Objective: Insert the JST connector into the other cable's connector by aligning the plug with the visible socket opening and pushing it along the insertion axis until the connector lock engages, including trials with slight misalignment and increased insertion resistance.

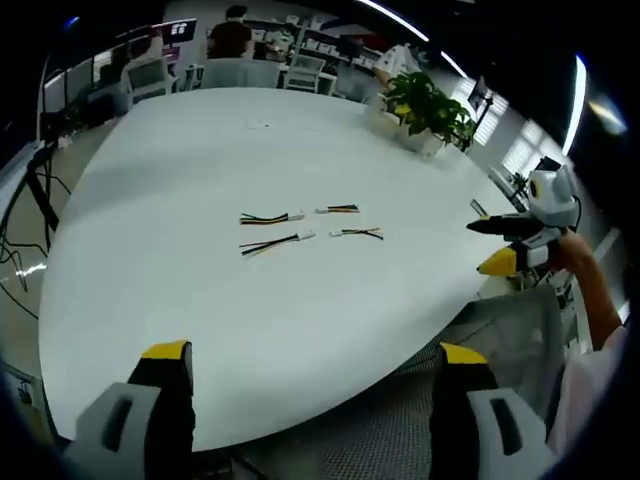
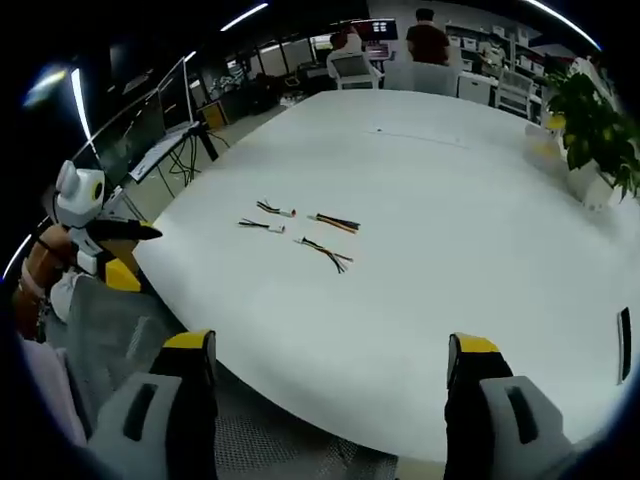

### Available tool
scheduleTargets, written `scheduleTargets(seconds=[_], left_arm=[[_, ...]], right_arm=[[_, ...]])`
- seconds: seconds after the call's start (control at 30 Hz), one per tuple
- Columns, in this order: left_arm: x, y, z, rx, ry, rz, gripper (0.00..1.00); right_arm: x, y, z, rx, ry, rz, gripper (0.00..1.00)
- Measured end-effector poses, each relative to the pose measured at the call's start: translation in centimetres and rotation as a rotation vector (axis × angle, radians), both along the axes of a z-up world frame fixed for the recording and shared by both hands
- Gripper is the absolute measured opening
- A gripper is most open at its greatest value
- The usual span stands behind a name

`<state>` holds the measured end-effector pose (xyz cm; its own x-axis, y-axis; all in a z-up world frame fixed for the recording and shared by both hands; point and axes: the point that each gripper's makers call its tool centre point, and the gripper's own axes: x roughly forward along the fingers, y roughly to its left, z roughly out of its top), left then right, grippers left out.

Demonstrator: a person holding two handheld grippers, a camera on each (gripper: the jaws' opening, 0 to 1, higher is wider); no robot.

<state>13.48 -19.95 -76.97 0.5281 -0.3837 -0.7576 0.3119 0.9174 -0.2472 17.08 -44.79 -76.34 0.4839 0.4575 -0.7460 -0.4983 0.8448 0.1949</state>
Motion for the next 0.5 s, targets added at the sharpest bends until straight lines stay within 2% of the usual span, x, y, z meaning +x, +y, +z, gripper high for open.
scheduleTargets(seconds=[0.5], left_arm=[[0.01, 0.24, -0.26, 0.010, 0.014, -0.011, 0.99]], right_arm=[[0.00, 0.08, -0.34, -0.014, 0.020, 0.004, 0.90]])
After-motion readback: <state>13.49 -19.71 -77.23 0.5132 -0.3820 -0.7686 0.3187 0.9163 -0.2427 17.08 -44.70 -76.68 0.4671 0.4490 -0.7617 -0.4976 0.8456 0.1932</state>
